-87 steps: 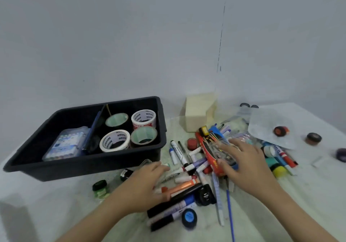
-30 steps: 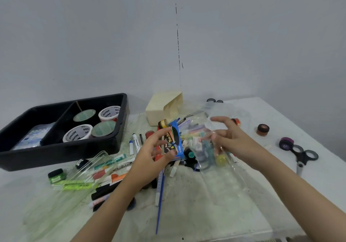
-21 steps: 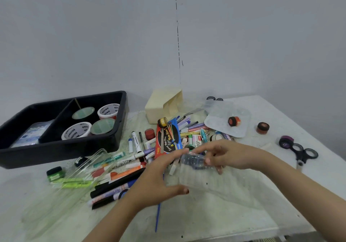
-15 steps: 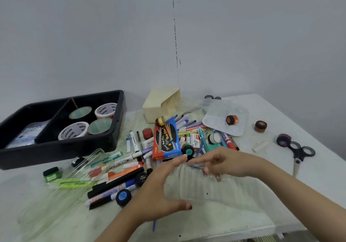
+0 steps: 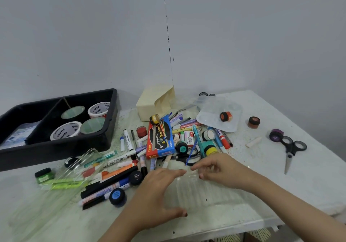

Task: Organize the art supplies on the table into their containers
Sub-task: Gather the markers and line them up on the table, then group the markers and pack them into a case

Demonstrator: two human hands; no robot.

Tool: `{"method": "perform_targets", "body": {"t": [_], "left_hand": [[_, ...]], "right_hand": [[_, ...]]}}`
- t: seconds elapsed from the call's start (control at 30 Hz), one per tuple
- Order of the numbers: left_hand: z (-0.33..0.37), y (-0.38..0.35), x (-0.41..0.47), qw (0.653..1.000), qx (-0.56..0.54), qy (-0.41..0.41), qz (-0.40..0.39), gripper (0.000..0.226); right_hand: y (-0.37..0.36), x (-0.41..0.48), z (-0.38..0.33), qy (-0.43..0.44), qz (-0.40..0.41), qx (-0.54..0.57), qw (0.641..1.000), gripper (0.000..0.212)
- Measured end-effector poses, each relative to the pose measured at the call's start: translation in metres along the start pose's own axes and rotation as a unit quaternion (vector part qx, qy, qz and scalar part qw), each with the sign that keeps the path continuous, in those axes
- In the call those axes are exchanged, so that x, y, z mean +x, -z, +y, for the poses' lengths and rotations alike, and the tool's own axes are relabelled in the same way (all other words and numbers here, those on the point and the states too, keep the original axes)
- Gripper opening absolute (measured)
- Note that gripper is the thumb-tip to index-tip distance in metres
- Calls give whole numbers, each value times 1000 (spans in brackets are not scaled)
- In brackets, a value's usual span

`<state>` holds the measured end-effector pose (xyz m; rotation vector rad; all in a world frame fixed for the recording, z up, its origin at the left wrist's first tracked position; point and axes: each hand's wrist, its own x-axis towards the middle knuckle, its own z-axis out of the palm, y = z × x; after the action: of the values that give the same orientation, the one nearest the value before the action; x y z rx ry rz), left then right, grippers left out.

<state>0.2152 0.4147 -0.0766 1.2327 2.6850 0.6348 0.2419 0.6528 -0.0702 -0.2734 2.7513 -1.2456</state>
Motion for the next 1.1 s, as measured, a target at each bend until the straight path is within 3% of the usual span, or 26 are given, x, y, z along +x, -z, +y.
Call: {"method": "perform_targets", "body": {"t": [0.3,0.67,0.87,1.1], "left_hand": [[-17,9,-9,999,11,33,-10,78],[-23,13,-7,999,37,19,-31,76],[-20,11,0,999,39,4,1,70],[-13,3,7,999,42,-17,-7,81]], "right_hand": [[14,-27,18,6,41,-168,985,27],[4,-43,41,50,130,-176,974,33],[-2,-43,44,67,170,-194,964,32],[-3,-44,43,71,172,-206,961,36]]}}
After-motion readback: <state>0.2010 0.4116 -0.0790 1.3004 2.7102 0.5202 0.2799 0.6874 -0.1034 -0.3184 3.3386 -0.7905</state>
